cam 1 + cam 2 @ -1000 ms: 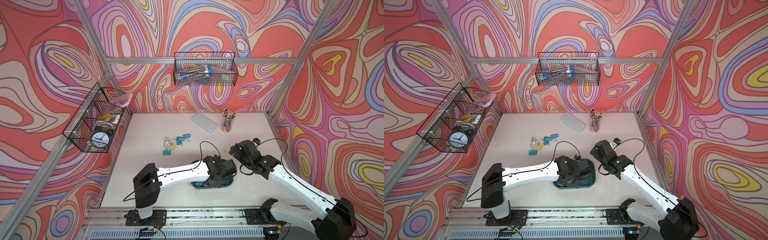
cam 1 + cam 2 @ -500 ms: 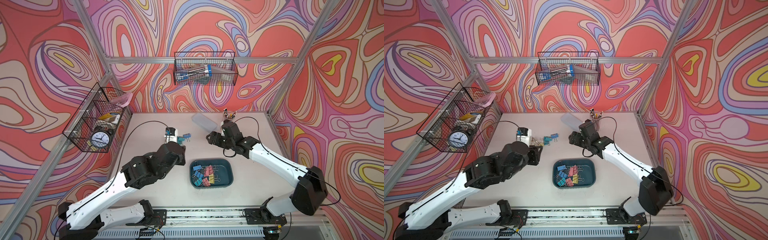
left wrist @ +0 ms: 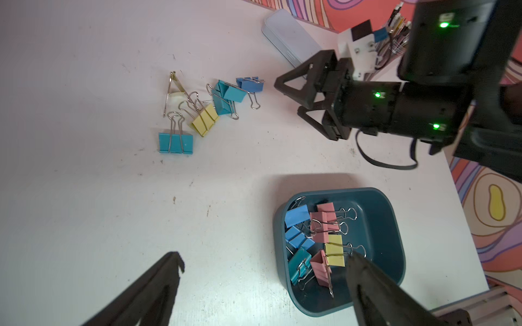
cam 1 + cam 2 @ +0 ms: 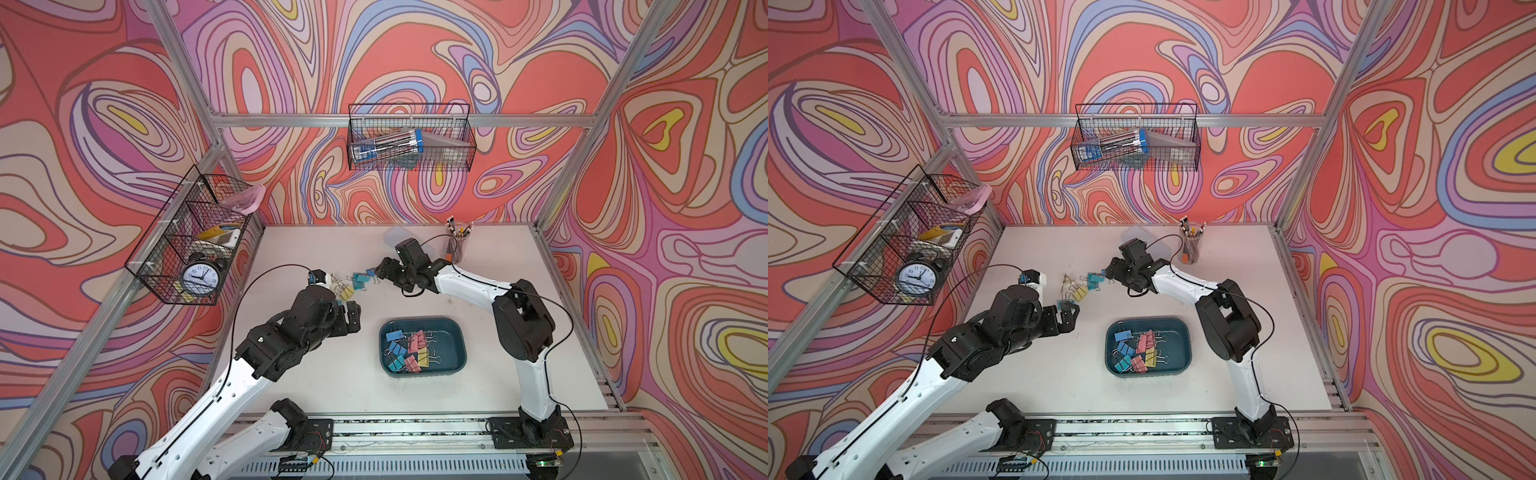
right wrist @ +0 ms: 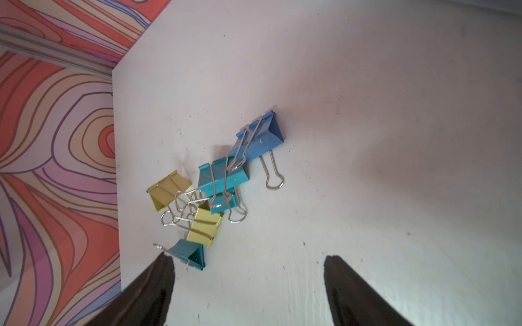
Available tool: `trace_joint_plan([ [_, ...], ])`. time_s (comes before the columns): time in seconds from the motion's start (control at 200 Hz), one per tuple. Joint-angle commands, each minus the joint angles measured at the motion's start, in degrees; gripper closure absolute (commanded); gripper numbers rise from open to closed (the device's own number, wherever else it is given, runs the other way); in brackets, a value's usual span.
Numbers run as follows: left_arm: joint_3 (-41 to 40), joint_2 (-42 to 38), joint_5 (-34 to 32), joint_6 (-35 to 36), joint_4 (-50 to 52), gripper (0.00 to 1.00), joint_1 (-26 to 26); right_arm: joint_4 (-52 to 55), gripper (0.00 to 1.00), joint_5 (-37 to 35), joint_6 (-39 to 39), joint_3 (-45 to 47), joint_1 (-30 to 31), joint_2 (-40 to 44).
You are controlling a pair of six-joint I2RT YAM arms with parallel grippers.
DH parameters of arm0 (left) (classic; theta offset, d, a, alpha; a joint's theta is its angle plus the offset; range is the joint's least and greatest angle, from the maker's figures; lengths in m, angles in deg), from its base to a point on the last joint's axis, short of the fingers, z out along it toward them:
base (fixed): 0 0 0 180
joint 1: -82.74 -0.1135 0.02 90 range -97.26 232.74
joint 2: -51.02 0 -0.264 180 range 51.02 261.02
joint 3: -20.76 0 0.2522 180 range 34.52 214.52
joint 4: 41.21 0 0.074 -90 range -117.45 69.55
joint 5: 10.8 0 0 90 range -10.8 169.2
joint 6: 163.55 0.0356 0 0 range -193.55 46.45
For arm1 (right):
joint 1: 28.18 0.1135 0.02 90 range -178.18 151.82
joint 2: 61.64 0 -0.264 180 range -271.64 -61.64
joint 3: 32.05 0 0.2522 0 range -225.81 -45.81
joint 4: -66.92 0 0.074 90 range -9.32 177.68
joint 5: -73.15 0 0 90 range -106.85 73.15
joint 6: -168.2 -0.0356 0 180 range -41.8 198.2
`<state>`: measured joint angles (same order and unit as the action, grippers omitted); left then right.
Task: Put the binder clips in the storage box
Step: Pick up the binder clip at the center of the board.
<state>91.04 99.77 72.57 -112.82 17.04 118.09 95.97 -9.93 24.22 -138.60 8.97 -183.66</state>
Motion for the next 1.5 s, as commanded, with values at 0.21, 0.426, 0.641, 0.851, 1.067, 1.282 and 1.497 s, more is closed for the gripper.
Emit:
trace_joint_plan([
  [0.21,-0.8,-4.2,5.0,-0.2,-2.7,0.01,-0.8,-5.0,0.16,-0.4,-7.7,-9.2,-0.5,-10.0],
  [0.426,-2.8,-6.7,6.3,-1.3,-4.1,0.01,-0.9,-7.6,0.31,0.5,-11.6,-11.7,-0.7,-13.9],
  [0.641,-2.6,-6.9,5.0,-1.2,-3.0,0.01,-0.9,-9.1,0.48,1.0,-13.3,-11.6,-1.0,-15.2],
  [0.851,-2.2,-5.1,5.1,-1.3,-1.4,0.01,-0.9,-9.8,0.62,-0.1,-13.3,-8.8,-1.1,-13.6],
  [1.067,-2.2,-5.0,5.2,-1.7,-1.6,0.01,-0.9,-10.0,0.84,-0.8,-12.1,-5.7,-1.5,-11.0],
  [1.282,-2.4,-4.9,4.9,-2.3,-1.6,0.01,-0.9,-7.9,1.00,-1.5,-7.9,-3.7,-1.6,-6.5],
  [1.497,-2.5,-4.7,5.0,-2.4,-2.6,0.01,-0.9,-3.4,1.00,-1.0,0.6,-0.1,-1.6,3.1],
])
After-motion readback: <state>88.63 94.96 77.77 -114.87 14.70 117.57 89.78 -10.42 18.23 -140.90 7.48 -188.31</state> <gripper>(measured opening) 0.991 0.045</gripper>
